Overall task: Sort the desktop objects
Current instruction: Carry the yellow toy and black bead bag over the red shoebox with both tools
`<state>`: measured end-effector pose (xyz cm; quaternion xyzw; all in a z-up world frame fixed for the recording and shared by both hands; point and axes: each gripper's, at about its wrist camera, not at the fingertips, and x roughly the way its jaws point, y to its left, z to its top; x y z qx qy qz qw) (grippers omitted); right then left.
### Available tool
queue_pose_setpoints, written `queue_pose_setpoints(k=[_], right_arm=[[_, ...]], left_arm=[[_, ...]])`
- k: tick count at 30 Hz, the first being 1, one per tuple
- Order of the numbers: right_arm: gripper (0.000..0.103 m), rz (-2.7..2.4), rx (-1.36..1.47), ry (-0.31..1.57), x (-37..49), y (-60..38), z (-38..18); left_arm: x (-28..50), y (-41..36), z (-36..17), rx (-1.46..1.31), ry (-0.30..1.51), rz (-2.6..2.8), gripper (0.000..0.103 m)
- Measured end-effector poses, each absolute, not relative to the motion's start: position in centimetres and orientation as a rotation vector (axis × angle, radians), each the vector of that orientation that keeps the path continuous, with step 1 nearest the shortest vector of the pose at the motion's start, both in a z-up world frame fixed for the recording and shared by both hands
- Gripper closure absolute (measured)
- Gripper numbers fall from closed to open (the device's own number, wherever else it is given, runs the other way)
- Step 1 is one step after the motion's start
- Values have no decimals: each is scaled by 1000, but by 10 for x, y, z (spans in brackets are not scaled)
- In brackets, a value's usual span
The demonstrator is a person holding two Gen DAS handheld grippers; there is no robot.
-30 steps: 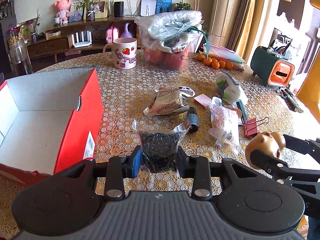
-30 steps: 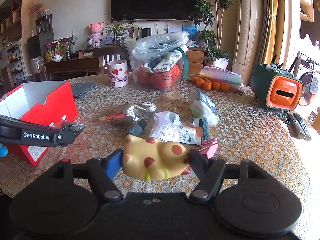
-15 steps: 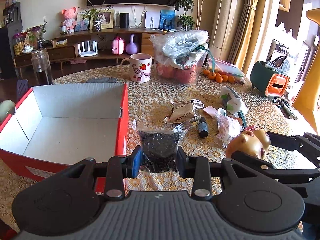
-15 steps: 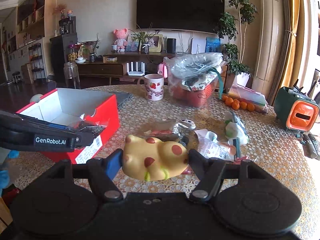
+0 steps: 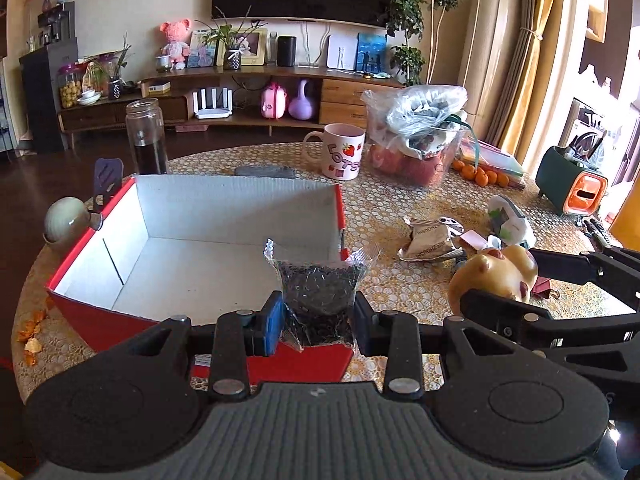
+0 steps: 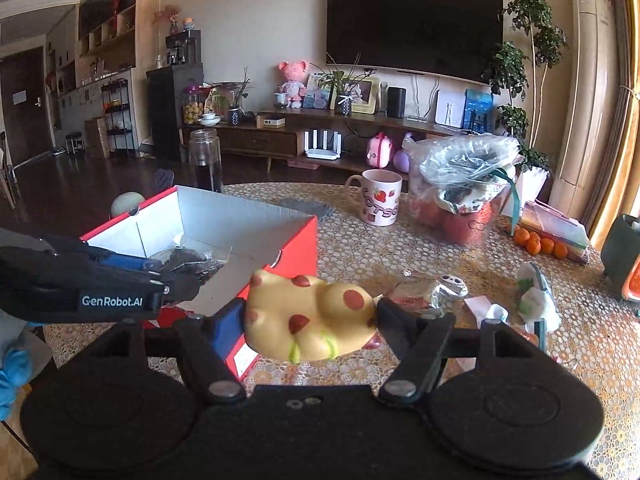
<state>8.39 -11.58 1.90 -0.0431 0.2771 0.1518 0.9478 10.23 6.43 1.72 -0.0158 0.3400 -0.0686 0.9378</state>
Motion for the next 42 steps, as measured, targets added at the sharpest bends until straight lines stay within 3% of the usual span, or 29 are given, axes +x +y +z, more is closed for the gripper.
queue_pose_setpoints(k=[21,42], right_arm=[[33,500,-198,587,154,-29,26],[34,544,-285,794,223,25,-32]], left_arm=[[150,153,23,14,718,-8,69],[262,170,-29,122,941,-49,69]])
